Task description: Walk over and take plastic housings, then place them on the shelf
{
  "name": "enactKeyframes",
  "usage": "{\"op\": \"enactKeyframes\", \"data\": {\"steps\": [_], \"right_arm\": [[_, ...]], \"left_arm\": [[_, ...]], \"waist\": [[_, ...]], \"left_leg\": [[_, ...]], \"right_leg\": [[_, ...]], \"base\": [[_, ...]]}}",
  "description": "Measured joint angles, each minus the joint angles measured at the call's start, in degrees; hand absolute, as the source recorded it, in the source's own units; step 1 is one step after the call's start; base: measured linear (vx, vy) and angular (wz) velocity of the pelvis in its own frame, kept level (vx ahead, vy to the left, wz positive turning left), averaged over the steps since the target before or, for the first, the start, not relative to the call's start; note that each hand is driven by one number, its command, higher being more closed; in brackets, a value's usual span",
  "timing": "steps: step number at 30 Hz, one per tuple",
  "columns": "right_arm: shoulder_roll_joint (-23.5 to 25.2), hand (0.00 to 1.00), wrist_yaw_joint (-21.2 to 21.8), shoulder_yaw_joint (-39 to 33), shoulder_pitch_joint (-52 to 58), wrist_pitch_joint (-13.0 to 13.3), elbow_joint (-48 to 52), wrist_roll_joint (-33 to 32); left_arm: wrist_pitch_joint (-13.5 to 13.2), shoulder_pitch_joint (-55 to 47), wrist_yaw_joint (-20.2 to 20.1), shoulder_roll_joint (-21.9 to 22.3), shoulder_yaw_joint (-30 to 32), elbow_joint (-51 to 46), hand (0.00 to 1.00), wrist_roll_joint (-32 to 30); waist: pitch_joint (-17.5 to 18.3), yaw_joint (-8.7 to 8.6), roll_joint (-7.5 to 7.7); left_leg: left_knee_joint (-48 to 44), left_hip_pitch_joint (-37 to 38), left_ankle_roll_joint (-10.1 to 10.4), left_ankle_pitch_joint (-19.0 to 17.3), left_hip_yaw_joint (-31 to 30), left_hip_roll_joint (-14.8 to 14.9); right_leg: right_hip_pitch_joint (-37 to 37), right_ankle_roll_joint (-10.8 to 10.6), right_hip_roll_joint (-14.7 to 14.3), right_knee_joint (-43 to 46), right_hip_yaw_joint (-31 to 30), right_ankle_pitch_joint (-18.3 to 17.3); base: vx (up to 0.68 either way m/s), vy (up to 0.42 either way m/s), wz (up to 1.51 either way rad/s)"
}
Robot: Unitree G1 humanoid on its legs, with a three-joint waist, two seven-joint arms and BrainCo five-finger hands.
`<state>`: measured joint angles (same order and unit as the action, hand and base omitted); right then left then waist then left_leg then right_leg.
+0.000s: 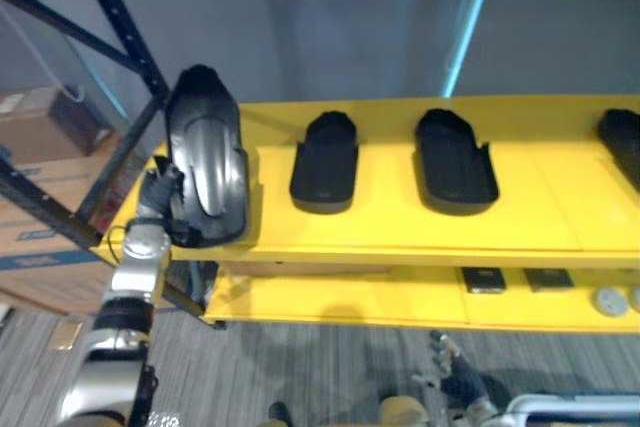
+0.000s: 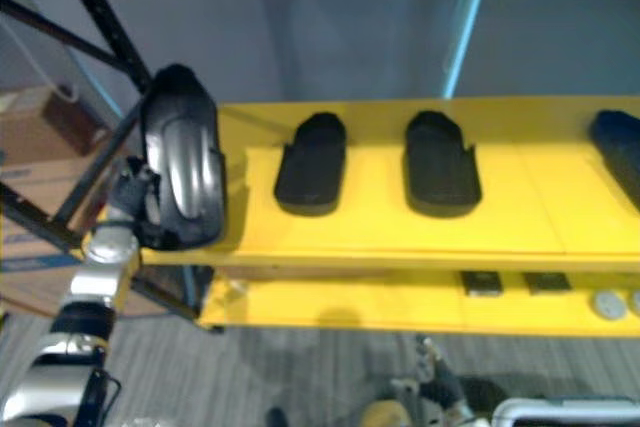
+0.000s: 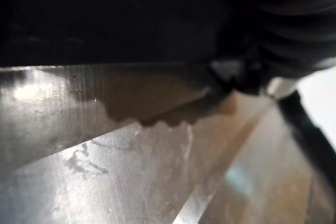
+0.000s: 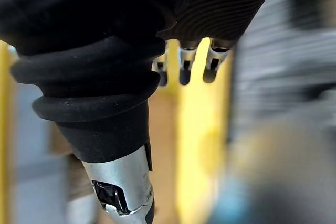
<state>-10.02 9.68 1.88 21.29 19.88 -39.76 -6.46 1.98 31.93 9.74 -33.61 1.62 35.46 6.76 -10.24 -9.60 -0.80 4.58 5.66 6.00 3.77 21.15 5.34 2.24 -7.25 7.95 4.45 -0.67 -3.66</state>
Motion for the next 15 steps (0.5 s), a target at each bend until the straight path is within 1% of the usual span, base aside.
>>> {"op": "enactKeyframes", "data": {"steps": [2,3,5,6,7,10,13,15], "right_arm": [[0.85,0.0,-0.83,-0.79,-0.25,-0.52,-1.07,0.48],[1.13,0.0,-1.1,-1.05,-0.45,-0.68,-1.34,0.46],[1.97,0.0,-1.81,-2.2,-0.7,-1.21,-2.44,0.43],[2.01,0.0,-2.07,-2.55,-0.7,-1.36,-2.51,0.45],[1.96,0.0,-2.3,-3.24,-0.72,-1.64,-3.26,0.45],[1.79,0.0,-2.37,-4.67,-0.74,-1.64,-3.69,0.42],[1.76,0.0,-2.11,-5.23,-0.73,-1.7,-4.96,0.57],[1.68,0.0,-2.03,-5.23,-0.63,-0.98,-6.96,1.85]], "left_arm": [[2.47,2.21,-0.01,0.19,-0.56,0.61,1.0,-0.09],[3.18,2.95,-0.02,0.2,-0.62,0.85,1.0,-0.09],[6.21,5.24,0.05,0.15,-0.61,1.83,1.0,-0.6],[6.87,5.46,0.04,0.15,-0.64,1.84,1.0,-0.76],[7.82,6.0,-0.06,0.15,-0.67,2.24,1.0,-1.05],[10.63,8.75,-0.35,-0.05,-0.75,5.85,1.0,-1.41],[11.9,9.72,-1.22,-1.98,-3.06,7.88,1.0,-1.84],[13.06,10.49,-1.51,-2.35,-3.13,7.97,1.0,-2.19]], "waist": [[0.03,-1.07,-0.02],[0.03,-1.18,-0.08],[0.02,-1.47,-0.1],[0.04,-1.65,-0.17],[0.17,-2.08,-0.43],[-0.06,-2.29,-1.52],[-0.04,-2.72,-2.07],[-0.1,-2.63,-2.17]], "left_leg": [[-0.02,-0.63,-0.3,-0.11,-0.24,-1.09],[-0.01,-0.85,-0.33,-0.09,-0.29,-1.25],[-0.03,-0.95,-0.4,-0.04,-0.66,-1.32],[-0.03,-0.87,-0.4,-0.04,-0.93,-1.25],[-0.03,-0.86,-0.39,-0.04,-1.7,-1.02],[-0.03,-0.78,-0.38,-0.03,-1.78,-0.75],[-0.03,-0.63,-0.38,-0.04,-1.74,-0.82],[-0.02,-0.68,-0.37,-0.04,-1.95,-1.04]], "right_leg": [[0.22,-0.54,0.99,-1.36,0.29,0.97],[0.25,-0.58,1.06,-1.71,0.35,1.35],[0.74,-0.58,0.97,-2.53,0.76,1.72],[0.95,-0.57,0.9,-2.59,0.95,1.71],[1.1,-0.55,0.75,-2.6,1.64,1.72],[1.21,-0.33,0.56,-2.51,2.06,1.79],[1.12,-0.28,0.68,-2.2,2.03,1.76],[1.02,-0.28,0.94,-2.1,2.16,1.76]], "base": [[0.06,0.091,0.01],[0.07,0.056,0.03],[0.06,0.024,0.05],[0.05,-0.017,0.12],[0.03,-0.021,0.11],[0.01,-0.009,0.02],[-0.01,0.004,0.0],[-0.05,0.016,0.01]]}}
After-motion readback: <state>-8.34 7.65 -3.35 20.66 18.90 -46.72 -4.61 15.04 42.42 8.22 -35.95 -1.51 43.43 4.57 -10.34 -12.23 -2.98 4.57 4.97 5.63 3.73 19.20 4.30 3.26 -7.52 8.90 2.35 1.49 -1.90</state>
